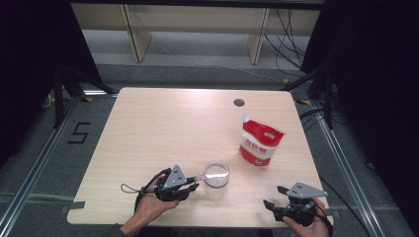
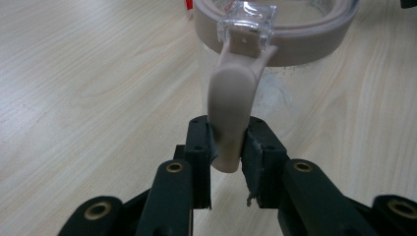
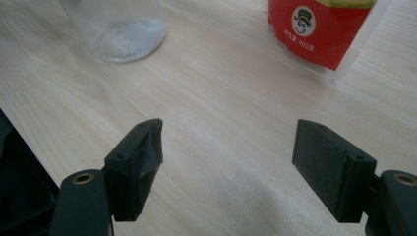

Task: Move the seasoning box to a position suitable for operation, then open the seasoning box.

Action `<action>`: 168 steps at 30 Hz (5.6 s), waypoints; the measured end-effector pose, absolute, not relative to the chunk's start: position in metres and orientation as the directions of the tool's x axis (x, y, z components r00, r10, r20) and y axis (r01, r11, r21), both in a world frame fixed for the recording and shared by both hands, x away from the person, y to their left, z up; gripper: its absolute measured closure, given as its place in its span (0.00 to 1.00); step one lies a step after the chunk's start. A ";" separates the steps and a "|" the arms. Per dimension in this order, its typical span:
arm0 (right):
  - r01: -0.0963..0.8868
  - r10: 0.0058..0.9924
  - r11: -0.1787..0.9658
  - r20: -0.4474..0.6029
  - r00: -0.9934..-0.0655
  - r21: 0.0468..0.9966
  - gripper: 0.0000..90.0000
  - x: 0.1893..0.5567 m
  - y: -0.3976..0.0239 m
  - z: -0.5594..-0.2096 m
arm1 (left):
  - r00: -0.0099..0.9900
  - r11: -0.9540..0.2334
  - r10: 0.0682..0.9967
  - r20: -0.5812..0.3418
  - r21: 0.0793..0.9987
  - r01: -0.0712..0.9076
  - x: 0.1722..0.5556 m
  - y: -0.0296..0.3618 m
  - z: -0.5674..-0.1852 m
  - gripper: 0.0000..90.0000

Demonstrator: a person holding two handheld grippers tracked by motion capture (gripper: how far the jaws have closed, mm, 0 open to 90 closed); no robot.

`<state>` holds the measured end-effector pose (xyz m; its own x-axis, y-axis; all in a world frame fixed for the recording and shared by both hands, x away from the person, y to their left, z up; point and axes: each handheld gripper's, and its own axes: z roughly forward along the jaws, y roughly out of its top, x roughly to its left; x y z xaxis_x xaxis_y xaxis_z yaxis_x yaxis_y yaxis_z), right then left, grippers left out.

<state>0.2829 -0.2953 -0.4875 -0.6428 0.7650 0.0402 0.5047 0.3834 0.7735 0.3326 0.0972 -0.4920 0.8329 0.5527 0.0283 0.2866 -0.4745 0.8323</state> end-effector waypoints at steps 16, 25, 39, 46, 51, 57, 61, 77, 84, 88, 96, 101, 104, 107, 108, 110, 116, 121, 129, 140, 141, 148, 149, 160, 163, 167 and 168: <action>0.513 0.764 0.383 0.048 -0.643 0.768 0.31 0.284 -0.294 -0.487 | 0.836 -0.458 0.548 -0.001 0.837 0.301 0.333 0.099 -0.491 0.70; 0.506 0.765 0.382 0.043 -0.643 0.773 0.31 0.284 -0.296 -0.488 | 0.829 -0.427 0.559 -0.029 0.847 0.318 0.328 0.108 -0.480 0.44; 0.500 0.758 0.400 0.030 -0.652 0.768 0.31 0.285 -0.295 -0.488 | 0.811 -0.340 0.578 -0.094 0.875 0.345 0.324 0.118 -0.467 0.41; 0.510 0.762 0.400 0.033 -0.647 0.761 0.31 0.283 -0.292 -0.488 | 0.815 -0.298 0.572 -0.091 0.903 0.310 0.321 0.121 -0.459 0.62; 0.509 0.758 0.397 0.040 -0.652 0.763 0.31 0.283 -0.292 -0.488 | 0.813 -0.280 0.577 -0.081 0.915 0.289 0.322 0.120 -0.456 0.81; 0.485 0.745 0.406 0.027 -0.666 0.775 0.31 0.284 -0.290 -0.488 | 0.813 -0.248 0.574 -0.100 0.925 0.289 0.325 0.114 -0.450 0.93; 0.497 0.751 0.394 0.041 -0.659 0.773 0.31 0.283 -0.290 -0.488 | 0.816 -0.240 0.569 -0.098 0.930 0.279 0.326 0.108 -0.446 0.94; 0.494 0.743 0.394 0.047 -0.667 0.775 0.32 0.284 -0.288 -0.488 | 0.825 -0.256 0.555 -0.105 0.922 0.289 0.335 0.100 -0.448 0.98; 0.493 0.745 0.394 0.044 -0.665 0.776 0.33 0.284 -0.288 -0.488 | 0.827 -0.255 0.551 -0.111 0.921 0.293 0.338 0.101 -0.451 0.99; 0.492 0.744 0.393 0.045 -0.666 0.777 0.33 0.284 -0.288 -0.488 | 0.828 -0.255 0.550 -0.110 0.922 0.292 0.338 0.101 -0.451 0.99; 0.486 0.739 0.395 0.045 -0.673 0.780 0.38 0.284 -0.285 -0.488 | 0.833 -0.260 0.542 -0.110 0.921 0.291 0.336 0.098 -0.451 0.99; 0.477 0.721 0.392 0.059 -0.690 0.787 0.42 0.285 -0.285 -0.487 | 0.834 -0.258 0.540 -0.114 0.921 0.293 0.336 0.099 -0.452 0.99; 0.493 0.737 0.370 0.074 -0.672 0.788 0.45 0.282 -0.284 -0.485 | 0.833 -0.254 0.542 -0.114 0.922 0.291 0.336 0.098 -0.452 0.99; 0.458 0.735 0.372 0.046 -0.677 0.808 0.48 0.284 -0.286 -0.481 | 0.833 -0.253 0.541 -0.113 0.923 0.290 0.335 0.099 -0.453 0.99; 0.460 0.735 0.367 0.052 -0.677 0.809 0.50 0.285 -0.287 -0.480 | 0.833 -0.253 0.541 -0.114 0.923 0.290 0.335 0.099 -0.453 0.99; 0.465 0.733 0.345 0.075 -0.676 0.815 0.52 0.284 -0.287 -0.479 | 0.834 -0.247 0.540 -0.117 0.925 0.289 0.336 0.099 -0.454 0.99; 0.384 0.709 0.345 0.030 -0.705 0.857 0.66 0.287 -0.281 -0.471 | 0.834 -0.249 0.540 -0.115 0.924 0.289 0.335 0.099 -0.454 0.99; 0.339 0.684 0.347 0.012 -0.729 0.874 0.77 0.288 -0.272 -0.464 | 0.837 -0.251 0.536 -0.110 0.926 0.283 0.336 0.099 -0.454 0.99; 0.295 0.642 0.354 -0.001 -0.766 0.888 0.89 0.301 -0.252 -0.462 | 0.832 -0.241 0.542 -0.122 0.925 0.293 0.335 0.099 -0.455 0.99; 0.241 0.585 0.389 -0.036 -0.810 0.889 0.97 0.318 -0.227 -0.457 | 0.834 -0.243 0.538 -0.119 0.926 0.289 0.333 0.100 -0.455 0.98; 0.239 0.588 0.385 -0.037 -0.808 0.891 0.98 0.318 -0.225 -0.458 | 0.833 -0.242 0.539 -0.120 0.926 0.290 0.333 0.100 -0.455 0.98; 0.223 0.577 0.393 -0.051 -0.815 0.892 0.99 0.322 -0.217 -0.459 | 0.839 -0.250 0.533 -0.114 0.926 0.284 0.334 0.101 -0.455 0.98; 0.232 0.580 0.392 -0.043 -0.814 0.890 0.99 0.322 -0.217 -0.459 | 0.838 -0.247 0.533 -0.117 0.926 0.286 0.334 0.101 -0.455 0.98; 0.217 0.550 0.405 -0.047 -0.834 0.888 0.99 0.323 -0.207 -0.452 | 0.836 -0.239 0.534 -0.128 0.925 0.294 0.333 0.101 -0.455 0.98; 0.213 0.542 0.409 -0.048 -0.839 0.887 0.99 0.324 -0.203 -0.452 | 0.838 -0.237 0.529 -0.130 0.926 0.294 0.333 0.101 -0.456 0.98; 0.200 0.537 0.406 -0.056 -0.842 0.892 0.99 0.326 -0.199 -0.451 | 0.838 -0.240 0.529 -0.131 0.925 0.295 0.333 0.101 -0.455 0.97; 0.203 0.541 0.406 -0.056 -0.839 0.891 0.99 0.326 -0.199 -0.450 | 0.840 -0.240 0.525 -0.135 0.924 0.298 0.333 0.101 -0.455 0.95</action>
<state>0.3259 -0.1991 -0.4504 -0.8390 0.5413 -0.0558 0.2026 0.4058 0.8913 0.3334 0.1010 -0.4551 0.8405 0.5248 -0.1350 0.2981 -0.2396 0.9240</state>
